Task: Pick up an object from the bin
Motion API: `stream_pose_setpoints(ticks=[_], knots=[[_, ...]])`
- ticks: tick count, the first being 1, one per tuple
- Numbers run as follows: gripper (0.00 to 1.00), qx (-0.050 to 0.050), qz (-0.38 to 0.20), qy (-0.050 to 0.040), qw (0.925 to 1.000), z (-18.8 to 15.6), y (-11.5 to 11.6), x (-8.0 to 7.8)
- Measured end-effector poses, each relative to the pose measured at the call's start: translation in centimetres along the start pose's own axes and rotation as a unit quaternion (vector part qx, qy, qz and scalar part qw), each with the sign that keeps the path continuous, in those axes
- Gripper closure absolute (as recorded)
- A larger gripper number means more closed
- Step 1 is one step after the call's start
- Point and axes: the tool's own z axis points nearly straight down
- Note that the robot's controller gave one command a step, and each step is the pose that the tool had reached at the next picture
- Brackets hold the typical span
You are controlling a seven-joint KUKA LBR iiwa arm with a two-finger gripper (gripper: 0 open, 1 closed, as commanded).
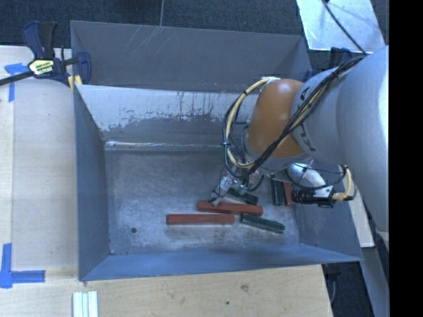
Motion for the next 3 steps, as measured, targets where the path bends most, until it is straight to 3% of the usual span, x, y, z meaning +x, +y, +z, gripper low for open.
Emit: stream_pose_setpoints(ticks=[1, 2, 3], knots=[[0.0, 0.0, 0.035, -0.0018, 0.9994, 0.1, -3.0, -2.9], [1.0, -0.001, 0.034, -0.0025, 0.9994, 0.0, -2.9, -2.9], [1.0, -0.003, 0.048, -0.0044, 0.9988, -9.4, -4.1, -3.7]])
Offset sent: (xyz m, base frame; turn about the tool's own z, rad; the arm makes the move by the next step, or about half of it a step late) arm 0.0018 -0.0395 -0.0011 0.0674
